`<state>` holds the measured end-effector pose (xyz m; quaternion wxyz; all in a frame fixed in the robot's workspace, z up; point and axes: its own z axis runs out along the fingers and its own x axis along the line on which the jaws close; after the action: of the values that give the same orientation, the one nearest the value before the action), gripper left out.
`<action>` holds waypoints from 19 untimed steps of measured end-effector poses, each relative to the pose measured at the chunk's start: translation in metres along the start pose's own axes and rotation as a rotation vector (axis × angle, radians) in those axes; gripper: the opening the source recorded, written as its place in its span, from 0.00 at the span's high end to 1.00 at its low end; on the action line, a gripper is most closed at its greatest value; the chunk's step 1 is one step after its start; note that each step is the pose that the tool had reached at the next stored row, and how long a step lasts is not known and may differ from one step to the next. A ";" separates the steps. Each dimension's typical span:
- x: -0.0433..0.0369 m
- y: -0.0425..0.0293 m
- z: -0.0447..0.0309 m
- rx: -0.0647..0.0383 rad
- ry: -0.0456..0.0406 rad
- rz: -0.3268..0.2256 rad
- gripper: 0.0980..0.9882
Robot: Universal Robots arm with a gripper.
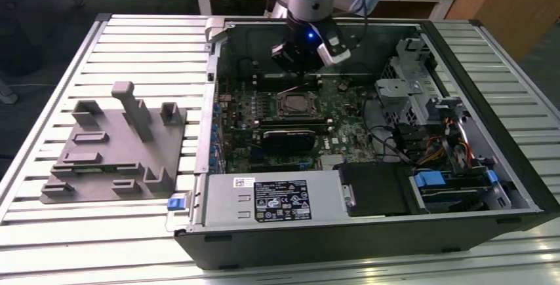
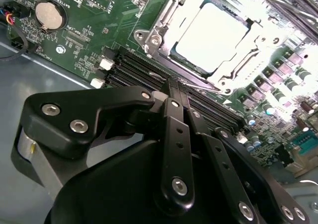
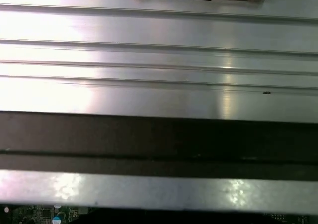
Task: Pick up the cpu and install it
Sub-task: 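Install the first cpu locking lever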
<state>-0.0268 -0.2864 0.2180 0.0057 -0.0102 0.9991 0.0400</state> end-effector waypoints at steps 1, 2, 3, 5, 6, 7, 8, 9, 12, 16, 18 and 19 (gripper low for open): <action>-0.0007 0.0002 0.0008 0.000 0.0000 0.000 0.99; -0.0013 0.0003 0.0016 0.000 0.0000 0.000 0.99; -0.0020 0.0004 0.0025 0.000 0.0000 0.000 0.99; -0.0034 0.0005 0.0044 0.000 0.0000 0.000 0.99; -0.0040 0.0005 0.0054 0.001 0.0000 0.000 0.99; -0.0046 0.0005 0.0064 0.001 0.0000 0.000 0.99; -0.0050 0.0004 0.0075 0.001 0.0000 0.000 0.99; -0.0054 0.0003 0.0086 0.002 0.0000 0.000 0.99; -0.0062 0.0000 0.0121 0.003 0.0001 0.000 0.99; -0.0070 -0.0003 0.0163 0.008 0.0002 0.000 0.99; -0.0072 -0.0004 0.0169 0.009 0.0003 0.000 0.99; -0.0072 -0.0004 0.0169 0.009 0.0003 0.000 0.99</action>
<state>-0.0194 -0.2854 0.2012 0.0056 -0.0103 0.9993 0.0355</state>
